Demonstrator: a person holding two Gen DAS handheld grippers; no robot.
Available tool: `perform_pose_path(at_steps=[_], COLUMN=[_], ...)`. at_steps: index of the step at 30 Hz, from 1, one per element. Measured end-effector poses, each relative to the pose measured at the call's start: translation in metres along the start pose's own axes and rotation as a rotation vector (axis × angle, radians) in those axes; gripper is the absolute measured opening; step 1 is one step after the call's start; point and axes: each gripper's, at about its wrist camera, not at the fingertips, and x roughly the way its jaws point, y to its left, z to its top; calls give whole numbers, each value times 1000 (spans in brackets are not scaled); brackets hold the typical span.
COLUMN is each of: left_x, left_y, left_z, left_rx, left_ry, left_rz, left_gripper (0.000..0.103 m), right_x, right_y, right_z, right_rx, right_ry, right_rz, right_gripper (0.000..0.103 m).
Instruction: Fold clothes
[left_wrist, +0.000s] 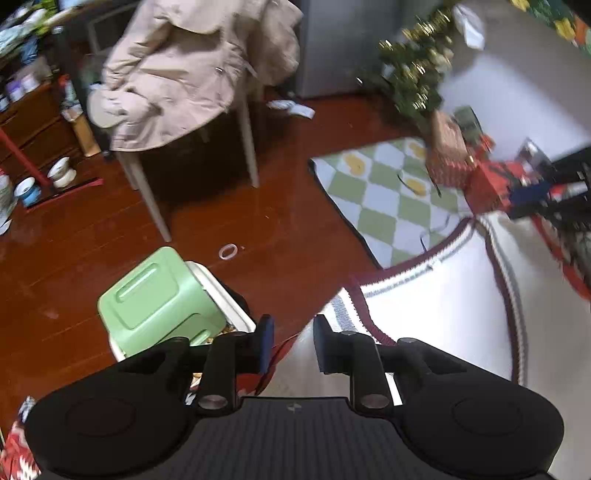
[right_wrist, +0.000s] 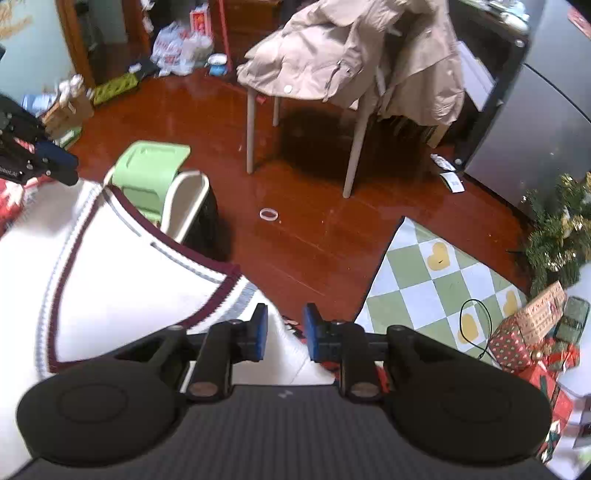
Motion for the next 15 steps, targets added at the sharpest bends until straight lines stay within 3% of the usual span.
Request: perform_pose_path(at_steps=[6,10,15], left_x=[-8,18,47], left_y=[-29,-43,-51], left_z=[-15,-12,-4], left_rx=[-96,-133,-168], left_ry=[-20,-34,-47], left_rz=[-110,-97,-81], left_gripper=[22,22,21], right_x=[-4,-7,22], right_y=[32,53,71], right_z=[-13,-22,-16], right_rx=[114,190,211], right_ry=[-21,-35,-118], right_rz=[73,122,36], right_gripper=[23,21,18])
